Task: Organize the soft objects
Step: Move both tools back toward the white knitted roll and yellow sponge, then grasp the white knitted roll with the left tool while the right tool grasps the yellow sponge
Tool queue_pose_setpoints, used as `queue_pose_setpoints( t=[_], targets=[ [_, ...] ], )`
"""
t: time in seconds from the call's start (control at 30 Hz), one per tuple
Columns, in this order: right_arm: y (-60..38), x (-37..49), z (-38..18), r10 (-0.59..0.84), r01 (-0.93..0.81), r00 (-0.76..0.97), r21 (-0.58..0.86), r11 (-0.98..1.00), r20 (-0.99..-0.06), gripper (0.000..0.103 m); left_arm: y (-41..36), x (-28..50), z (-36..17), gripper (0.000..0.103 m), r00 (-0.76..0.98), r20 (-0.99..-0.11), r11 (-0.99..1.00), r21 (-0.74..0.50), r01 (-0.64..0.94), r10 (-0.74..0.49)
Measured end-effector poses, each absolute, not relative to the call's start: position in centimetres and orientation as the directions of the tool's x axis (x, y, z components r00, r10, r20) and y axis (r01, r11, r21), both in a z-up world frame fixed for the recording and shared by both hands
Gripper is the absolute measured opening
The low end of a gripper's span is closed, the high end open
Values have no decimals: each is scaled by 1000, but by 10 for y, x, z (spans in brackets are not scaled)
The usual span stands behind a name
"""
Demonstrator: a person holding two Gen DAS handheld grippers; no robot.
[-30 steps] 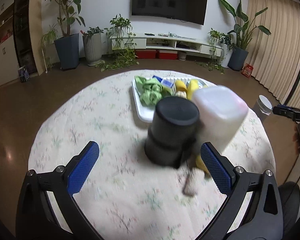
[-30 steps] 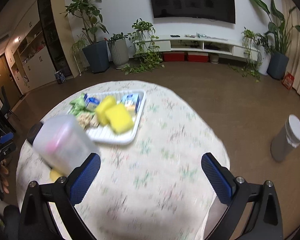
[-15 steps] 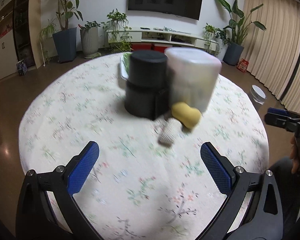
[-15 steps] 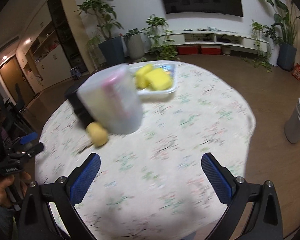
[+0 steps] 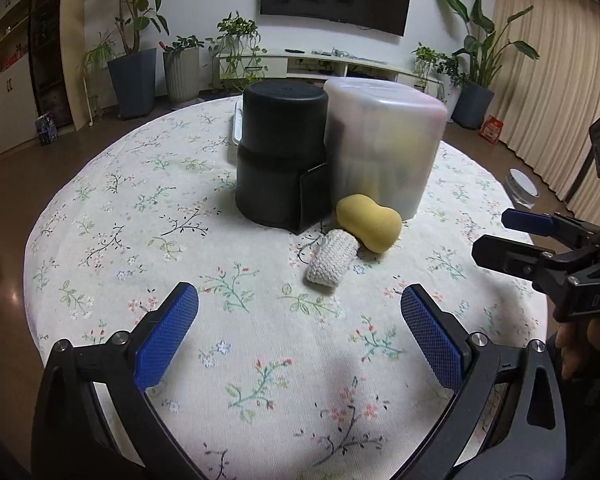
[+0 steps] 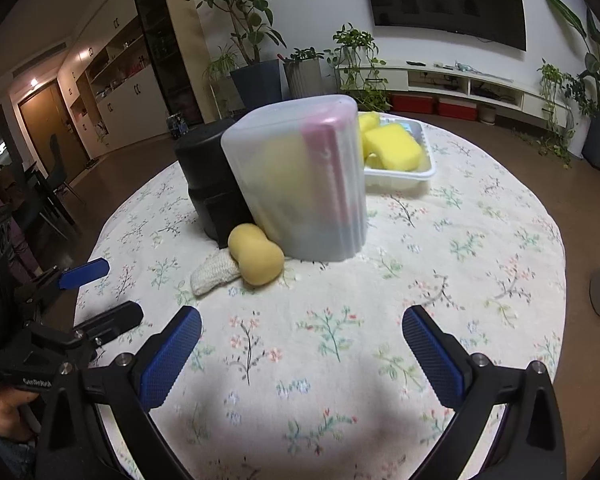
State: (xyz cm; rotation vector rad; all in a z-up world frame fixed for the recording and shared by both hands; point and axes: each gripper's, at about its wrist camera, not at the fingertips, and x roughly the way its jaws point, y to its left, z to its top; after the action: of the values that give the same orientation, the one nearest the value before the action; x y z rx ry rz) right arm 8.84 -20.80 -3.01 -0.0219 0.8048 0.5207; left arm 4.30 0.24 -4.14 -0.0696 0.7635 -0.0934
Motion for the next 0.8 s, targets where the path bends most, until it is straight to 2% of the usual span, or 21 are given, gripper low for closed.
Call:
queue_pose_setpoints(
  t=[0.33, 0.43, 0.8],
  targets=[
    [-187, 115, -42, 421, -462, 566, 151, 874, -709, 95, 2, 73, -52, 103, 699, -709, 996, -85, 41, -89],
    [-184, 122, -45, 420, -462, 560, 152, 874, -714, 90, 4, 81, -55, 103, 692, -716, 995, -91, 31, -87],
    [-182, 135, -54, 426, -464, 545, 163, 871, -722, 86, 7, 100, -70, 103, 652, -754, 996, -81, 28, -80]
  ],
)
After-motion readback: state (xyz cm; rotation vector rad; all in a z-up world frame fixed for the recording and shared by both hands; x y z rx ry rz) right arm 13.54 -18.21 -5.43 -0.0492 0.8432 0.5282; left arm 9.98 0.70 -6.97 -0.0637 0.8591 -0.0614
